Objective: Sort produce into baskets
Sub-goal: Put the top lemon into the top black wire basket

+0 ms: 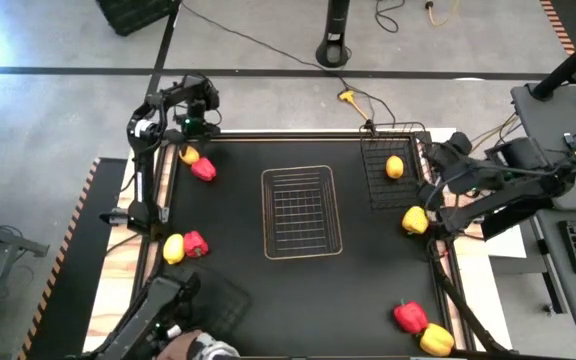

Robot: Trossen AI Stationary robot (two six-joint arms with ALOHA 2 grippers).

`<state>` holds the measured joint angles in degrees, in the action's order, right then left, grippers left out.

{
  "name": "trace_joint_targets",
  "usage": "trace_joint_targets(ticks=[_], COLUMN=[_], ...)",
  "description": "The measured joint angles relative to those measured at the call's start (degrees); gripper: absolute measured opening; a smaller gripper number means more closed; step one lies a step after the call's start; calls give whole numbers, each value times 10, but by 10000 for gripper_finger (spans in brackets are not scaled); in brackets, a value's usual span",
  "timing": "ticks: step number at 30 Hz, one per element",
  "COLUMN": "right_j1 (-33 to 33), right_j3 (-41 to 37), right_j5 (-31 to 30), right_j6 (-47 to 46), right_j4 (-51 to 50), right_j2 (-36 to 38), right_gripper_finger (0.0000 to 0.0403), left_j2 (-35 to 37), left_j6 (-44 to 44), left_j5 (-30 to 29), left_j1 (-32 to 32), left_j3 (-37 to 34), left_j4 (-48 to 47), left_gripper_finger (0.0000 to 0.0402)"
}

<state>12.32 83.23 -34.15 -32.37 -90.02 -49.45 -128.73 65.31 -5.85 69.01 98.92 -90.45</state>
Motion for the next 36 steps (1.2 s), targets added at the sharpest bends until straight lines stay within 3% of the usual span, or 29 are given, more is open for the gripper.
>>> trace_joint_targets(ticks=[7, 22, 30, 36], right_j1=[0, 0, 0, 0], right_j3=[39, 42, 41, 41], right_j5=[15, 31, 32, 32], right_j6=[-7, -6, -10, -1], right_j4=[0, 0, 0, 0], right_j2=[-3, -3, -7, -6], right_gripper_finger=[345, 345, 345, 345], left_j2=[-5, -37, -35, -24], left_j6=[-31, -72, -88, -105], left_j5=[14, 5, -8, -10], left_j1=[4, 0, 0, -3], left_j3=[1, 10, 9, 8], left_j4=[1, -12, -11, -3], left_gripper_finger=[257, 254, 196, 195])
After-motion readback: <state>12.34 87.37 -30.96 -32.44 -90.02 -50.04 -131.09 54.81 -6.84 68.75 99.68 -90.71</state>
